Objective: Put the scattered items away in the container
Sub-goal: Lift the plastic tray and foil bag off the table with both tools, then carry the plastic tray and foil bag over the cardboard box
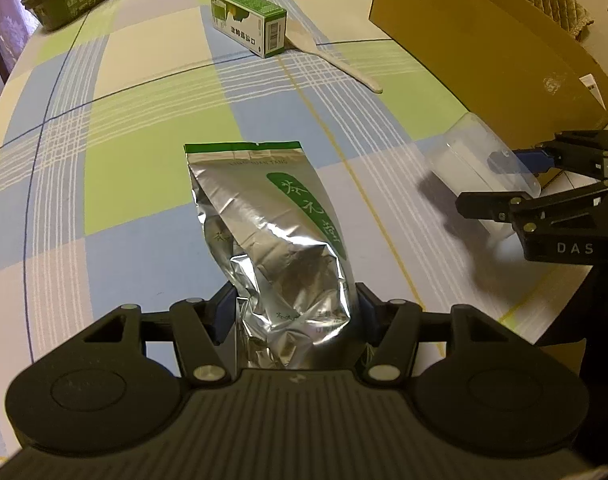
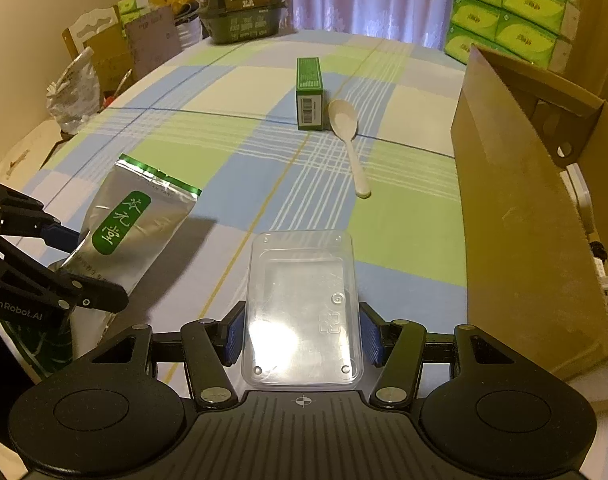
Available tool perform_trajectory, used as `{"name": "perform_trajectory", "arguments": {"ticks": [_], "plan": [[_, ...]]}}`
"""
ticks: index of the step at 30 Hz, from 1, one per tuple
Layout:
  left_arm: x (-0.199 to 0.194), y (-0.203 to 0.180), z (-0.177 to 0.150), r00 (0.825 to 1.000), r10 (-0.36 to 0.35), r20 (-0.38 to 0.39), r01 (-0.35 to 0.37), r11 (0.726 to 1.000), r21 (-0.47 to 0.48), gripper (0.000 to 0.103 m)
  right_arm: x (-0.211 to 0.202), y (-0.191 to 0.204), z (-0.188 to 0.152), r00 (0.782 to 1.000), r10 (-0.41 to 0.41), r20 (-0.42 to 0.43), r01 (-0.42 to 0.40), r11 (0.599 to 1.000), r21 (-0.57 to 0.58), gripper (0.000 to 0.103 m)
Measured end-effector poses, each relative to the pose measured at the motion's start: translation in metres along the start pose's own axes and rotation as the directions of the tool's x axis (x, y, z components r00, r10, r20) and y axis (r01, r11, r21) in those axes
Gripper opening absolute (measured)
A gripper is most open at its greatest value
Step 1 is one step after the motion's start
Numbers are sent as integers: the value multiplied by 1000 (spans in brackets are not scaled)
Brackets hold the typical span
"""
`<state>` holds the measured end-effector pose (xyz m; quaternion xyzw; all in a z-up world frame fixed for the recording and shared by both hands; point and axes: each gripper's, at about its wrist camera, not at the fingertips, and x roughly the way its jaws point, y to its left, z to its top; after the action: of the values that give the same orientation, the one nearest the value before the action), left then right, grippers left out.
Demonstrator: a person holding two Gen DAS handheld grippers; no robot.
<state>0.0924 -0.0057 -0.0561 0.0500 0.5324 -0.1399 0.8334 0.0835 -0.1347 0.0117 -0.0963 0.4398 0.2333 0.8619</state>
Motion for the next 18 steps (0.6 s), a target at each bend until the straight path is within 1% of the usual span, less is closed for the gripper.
{"name": "perform_trajectory", "arguments": {"ticks": [18], "plan": [[-21,-21,-6,1000,4,16,-4,1000,24,55,-25,-3,-10,1000,-4,27,4,1000,15,58]]}}
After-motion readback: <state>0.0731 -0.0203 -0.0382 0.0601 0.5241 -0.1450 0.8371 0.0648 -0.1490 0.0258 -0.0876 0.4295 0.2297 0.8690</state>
